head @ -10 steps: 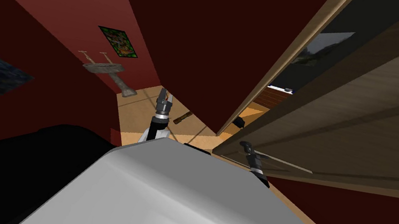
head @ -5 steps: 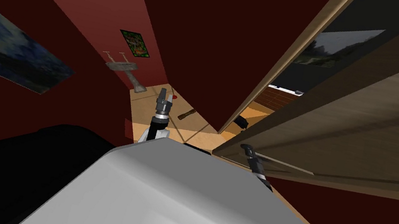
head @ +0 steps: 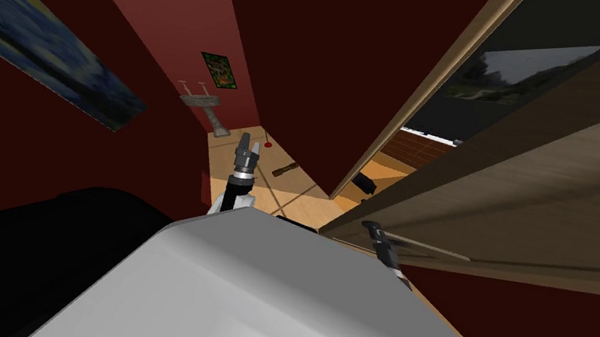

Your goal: Pull the door open

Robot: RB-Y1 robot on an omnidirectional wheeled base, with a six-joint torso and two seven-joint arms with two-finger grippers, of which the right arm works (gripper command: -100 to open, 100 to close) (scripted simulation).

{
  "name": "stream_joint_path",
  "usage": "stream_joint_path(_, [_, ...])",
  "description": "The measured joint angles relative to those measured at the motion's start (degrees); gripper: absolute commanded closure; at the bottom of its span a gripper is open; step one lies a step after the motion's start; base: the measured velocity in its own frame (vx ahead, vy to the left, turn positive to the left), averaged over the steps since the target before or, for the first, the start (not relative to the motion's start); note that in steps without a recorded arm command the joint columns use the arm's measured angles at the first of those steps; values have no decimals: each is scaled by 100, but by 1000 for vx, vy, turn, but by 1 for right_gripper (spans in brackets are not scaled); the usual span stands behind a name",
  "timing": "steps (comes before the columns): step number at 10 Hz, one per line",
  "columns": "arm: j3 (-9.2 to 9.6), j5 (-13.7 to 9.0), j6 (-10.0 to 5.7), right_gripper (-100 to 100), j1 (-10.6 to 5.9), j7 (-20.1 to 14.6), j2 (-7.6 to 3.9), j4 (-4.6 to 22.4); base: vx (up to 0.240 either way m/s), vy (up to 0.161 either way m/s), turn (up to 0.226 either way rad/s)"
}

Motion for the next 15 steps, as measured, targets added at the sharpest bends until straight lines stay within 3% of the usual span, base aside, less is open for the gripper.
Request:
stream_joint_path(3, [100,71,-326,100,106,-46,-114,61,-208,-104,100])
stream_joint_path(5, [207,142,-488,100,313,-58,-168,-94,-178,-108,71])
stream_joint_path(9, [350,242,-841,100,374,-65,-206,25,-124,-77,41])
stream_joint_path(15, [381,258,-838,100,352,-68,-183,17,-170,-89,235])
